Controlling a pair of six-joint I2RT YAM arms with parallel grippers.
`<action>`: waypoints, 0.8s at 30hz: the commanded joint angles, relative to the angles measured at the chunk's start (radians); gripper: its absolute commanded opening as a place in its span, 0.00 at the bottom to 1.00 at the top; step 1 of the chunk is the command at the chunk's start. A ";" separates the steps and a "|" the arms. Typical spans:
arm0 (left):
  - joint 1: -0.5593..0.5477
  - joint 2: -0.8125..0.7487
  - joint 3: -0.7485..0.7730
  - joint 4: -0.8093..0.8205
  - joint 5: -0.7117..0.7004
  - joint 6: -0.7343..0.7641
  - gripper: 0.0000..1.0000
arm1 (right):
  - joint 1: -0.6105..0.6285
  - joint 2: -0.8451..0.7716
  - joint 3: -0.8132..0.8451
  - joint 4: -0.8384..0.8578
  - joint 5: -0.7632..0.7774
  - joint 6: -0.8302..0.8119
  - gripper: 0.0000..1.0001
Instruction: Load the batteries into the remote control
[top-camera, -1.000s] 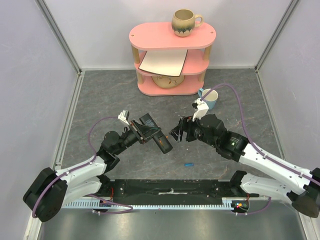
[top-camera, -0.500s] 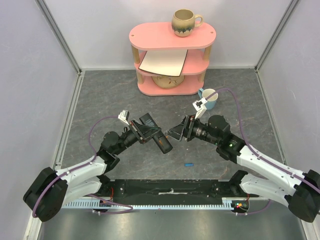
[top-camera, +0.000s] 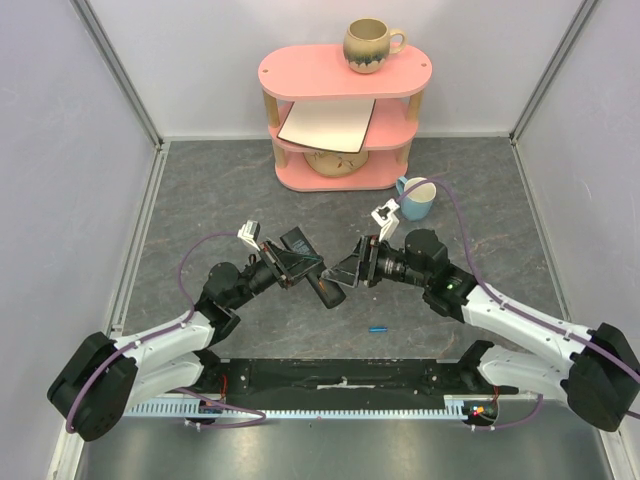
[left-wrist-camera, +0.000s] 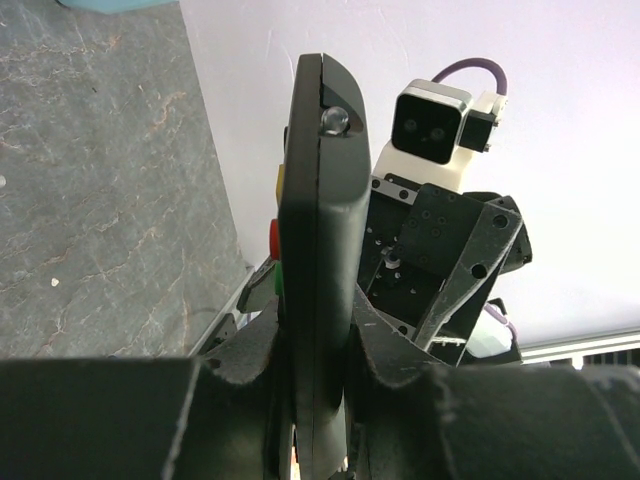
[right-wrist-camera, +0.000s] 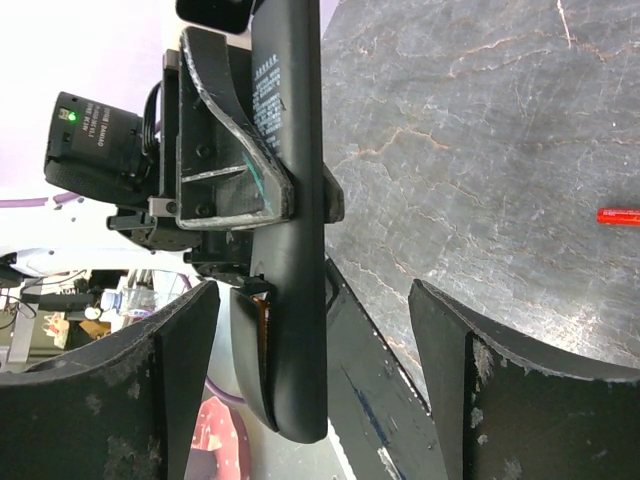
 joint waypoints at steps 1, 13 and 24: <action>-0.003 -0.003 0.036 0.076 0.015 -0.024 0.02 | -0.003 0.016 -0.014 0.048 -0.032 -0.004 0.83; -0.003 -0.003 0.042 0.079 0.015 -0.025 0.02 | -0.003 0.039 -0.020 0.047 -0.044 -0.013 0.82; -0.003 -0.011 0.048 0.079 0.011 -0.028 0.02 | -0.005 0.039 -0.049 0.051 -0.048 -0.009 0.79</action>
